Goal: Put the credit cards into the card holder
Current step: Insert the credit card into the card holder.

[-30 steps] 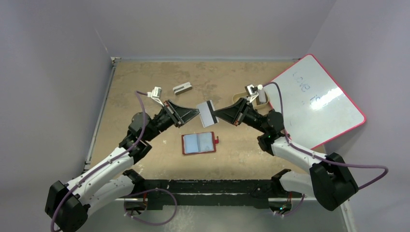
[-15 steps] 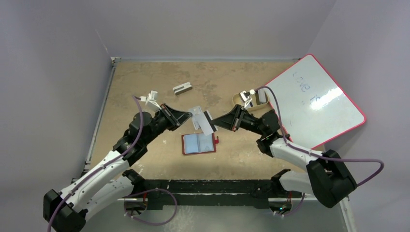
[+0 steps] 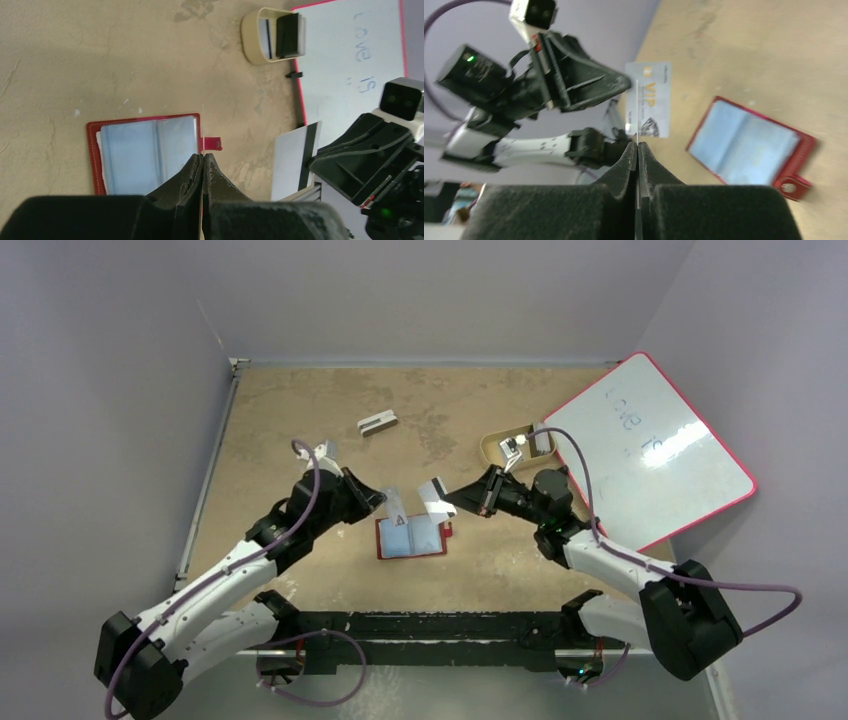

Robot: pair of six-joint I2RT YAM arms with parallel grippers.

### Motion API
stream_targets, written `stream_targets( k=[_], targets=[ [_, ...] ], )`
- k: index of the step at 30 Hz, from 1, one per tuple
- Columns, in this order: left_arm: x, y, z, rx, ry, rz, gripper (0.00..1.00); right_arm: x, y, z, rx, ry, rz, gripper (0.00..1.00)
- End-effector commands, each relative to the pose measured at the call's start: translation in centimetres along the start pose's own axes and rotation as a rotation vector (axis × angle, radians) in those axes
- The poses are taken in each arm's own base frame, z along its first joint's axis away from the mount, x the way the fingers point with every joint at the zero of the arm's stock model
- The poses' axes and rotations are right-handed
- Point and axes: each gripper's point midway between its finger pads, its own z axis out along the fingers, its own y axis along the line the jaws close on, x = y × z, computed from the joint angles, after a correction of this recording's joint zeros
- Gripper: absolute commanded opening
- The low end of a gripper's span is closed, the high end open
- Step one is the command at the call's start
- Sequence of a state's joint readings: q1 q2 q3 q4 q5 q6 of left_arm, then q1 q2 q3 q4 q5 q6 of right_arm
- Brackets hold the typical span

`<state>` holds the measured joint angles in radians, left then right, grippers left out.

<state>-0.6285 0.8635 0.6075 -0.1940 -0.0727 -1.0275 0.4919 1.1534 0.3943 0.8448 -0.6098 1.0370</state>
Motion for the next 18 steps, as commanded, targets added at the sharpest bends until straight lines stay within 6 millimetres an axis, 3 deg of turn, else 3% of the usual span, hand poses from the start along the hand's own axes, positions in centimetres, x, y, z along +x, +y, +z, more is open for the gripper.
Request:
stream_targets(
  k=[1, 6, 18],
  targets=[
    [1.5, 2.0, 1.5, -0.062, 0.055, 0.018, 0.00, -1.9, -4.0, 0.5, 0.218, -0.056, -0.105, 0.00],
    [3.1, 3.7, 3.2, -0.087, 0.115, 0.008, 0.00, -1.5, -7.0, 0.8, 0.331, -0.034, -0.113, 0.00],
    [5.7, 4.6, 4.9, -0.021, 0.226, 0.009, 0.00, 2.3, -12.6, 1.4, 0.452, 0.094, -0.065, 0.00]
  ],
)
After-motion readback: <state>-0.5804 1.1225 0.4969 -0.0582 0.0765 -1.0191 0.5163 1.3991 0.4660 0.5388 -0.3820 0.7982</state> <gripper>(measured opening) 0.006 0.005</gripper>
